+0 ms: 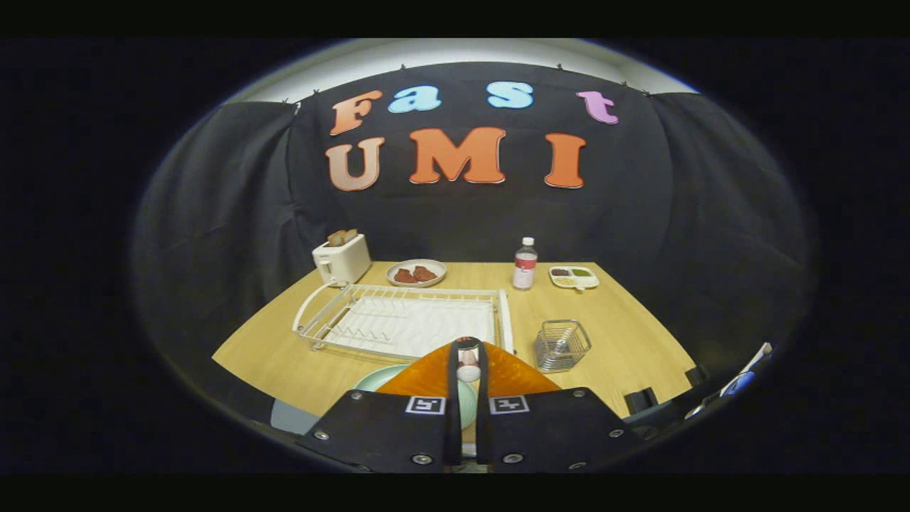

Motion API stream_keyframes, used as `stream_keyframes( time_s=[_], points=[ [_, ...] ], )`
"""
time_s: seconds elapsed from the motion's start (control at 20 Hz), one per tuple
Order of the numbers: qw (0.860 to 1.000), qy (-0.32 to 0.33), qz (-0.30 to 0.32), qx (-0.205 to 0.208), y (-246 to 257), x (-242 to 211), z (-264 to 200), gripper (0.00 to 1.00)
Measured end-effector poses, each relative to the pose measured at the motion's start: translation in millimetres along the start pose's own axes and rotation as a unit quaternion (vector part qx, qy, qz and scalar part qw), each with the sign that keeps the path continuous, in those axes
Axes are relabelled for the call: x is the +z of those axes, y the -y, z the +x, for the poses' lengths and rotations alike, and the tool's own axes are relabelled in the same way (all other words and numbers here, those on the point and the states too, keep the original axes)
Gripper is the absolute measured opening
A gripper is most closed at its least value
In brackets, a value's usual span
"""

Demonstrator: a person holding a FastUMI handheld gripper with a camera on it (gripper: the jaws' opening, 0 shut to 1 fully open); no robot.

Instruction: Take the plate from the dish rack, then take the spoon from the basket and place it into the plate.

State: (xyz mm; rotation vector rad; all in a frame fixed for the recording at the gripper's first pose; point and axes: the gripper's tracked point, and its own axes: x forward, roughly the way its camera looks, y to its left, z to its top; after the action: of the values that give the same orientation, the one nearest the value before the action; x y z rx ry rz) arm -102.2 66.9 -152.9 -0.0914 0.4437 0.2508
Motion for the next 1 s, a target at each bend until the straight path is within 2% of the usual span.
stream_keyframes(
  time_s=[0.45,0.7,1.0],
  points=[
    [0.996,-0.052,0.002,0.077,-79.2,-52.9,15.6,0.08],
    [0.994,-0.076,-0.012,0.082,-86.4,-81.3,31.2,0.08],
    [0.993,-0.076,-0.028,0.085,-89.7,-92.0,45.9,0.08]
  ],
)
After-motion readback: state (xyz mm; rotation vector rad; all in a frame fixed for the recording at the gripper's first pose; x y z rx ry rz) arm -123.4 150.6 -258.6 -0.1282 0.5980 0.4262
